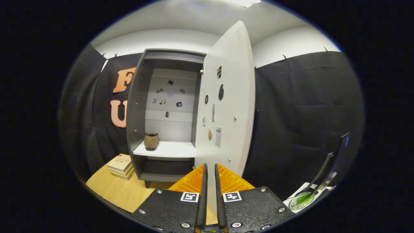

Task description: Open the shoe cabinet door, grab the shoes and put them into the shoe cabinet, then close the shoe cabinet door.

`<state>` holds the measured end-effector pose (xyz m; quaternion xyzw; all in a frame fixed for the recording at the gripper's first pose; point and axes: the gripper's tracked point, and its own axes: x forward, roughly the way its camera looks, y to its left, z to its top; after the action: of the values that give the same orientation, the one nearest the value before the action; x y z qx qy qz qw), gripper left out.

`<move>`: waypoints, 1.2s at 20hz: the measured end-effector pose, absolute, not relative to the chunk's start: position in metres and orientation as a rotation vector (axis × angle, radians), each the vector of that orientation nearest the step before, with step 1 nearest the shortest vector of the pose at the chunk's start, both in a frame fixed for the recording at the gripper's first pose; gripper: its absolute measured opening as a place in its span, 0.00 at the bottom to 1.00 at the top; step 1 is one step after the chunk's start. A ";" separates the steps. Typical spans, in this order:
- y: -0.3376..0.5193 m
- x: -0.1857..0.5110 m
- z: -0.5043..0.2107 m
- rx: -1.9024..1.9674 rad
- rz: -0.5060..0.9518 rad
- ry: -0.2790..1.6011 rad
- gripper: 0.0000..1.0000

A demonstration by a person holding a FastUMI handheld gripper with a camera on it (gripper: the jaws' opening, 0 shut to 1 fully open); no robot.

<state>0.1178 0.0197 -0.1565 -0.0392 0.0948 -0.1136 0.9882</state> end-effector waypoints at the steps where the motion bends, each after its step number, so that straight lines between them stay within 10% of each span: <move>1: 0.028 0.117 -0.164 -0.075 -0.224 0.199 0.16; 24: 0.119 0.184 -0.405 0.107 -0.106 0.397 0.65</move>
<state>0.1843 0.1193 -0.4048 0.0529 0.1973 -0.0528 0.9775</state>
